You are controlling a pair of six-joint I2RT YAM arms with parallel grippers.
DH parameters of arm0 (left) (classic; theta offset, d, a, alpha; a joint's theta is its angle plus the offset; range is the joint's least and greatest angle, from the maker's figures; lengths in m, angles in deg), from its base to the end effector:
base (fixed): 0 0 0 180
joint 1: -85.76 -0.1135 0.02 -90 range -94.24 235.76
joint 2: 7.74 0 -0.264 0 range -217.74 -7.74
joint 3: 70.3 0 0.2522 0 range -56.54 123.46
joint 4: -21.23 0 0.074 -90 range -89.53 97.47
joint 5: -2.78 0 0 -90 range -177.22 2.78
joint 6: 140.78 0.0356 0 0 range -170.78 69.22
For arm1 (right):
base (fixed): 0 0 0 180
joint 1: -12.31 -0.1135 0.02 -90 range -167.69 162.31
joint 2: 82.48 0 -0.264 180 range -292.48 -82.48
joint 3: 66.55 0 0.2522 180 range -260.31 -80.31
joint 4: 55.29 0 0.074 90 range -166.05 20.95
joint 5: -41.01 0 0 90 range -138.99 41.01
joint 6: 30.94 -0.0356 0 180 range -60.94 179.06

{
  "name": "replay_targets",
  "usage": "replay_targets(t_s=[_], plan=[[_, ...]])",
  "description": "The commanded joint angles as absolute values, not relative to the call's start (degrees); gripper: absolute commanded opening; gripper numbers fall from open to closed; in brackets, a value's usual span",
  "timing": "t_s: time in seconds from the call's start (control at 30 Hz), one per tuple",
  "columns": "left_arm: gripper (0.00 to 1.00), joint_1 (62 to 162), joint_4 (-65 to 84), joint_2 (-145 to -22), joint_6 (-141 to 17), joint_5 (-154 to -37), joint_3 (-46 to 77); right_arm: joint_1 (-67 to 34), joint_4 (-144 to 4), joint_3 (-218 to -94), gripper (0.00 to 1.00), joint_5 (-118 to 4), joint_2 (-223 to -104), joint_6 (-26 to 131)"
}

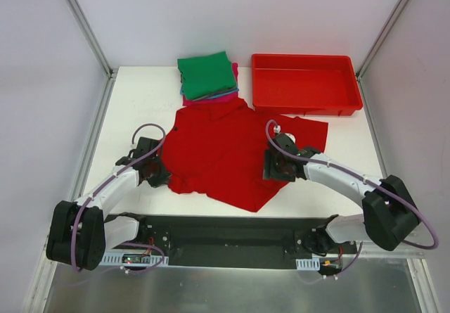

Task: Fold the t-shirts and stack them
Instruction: Flatten out the tshirt

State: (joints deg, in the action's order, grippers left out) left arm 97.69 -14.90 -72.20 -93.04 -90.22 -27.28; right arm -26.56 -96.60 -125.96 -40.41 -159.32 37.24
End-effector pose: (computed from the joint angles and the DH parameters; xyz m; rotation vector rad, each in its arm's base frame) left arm 0.1950 -0.0431 0.1671 -0.6690 2.5447 -0.4098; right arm 0.2036 0.1573 0.2017 -0.3302 2.5697 0.1984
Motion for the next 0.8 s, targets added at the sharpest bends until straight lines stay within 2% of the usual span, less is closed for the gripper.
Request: replay_targets(t_s=[0.0,0.37,0.6,0.77], plan=[[0.0,97.54,-14.76,-72.6,-91.65,-91.79,-27.01,-26.53,-91.38,-122.85,0.61,-44.59,-158.59,34.02],[0.0,97.54,-14.41,-72.25,-91.65,-91.88,-27.45,-26.45,-88.12,-121.18,0.48,-48.37,-161.23,32.79],[0.0,97.54,-14.41,-72.42,-91.65,-92.58,-27.45,-26.53,-84.26,-116.7,0.47,-54.43,-159.65,29.54],[0.0,97.54,-14.06,-72.42,-91.65,-92.93,-27.53,-26.53,-82.49,-115.11,0.46,-52.78,-158.86,28.13]])
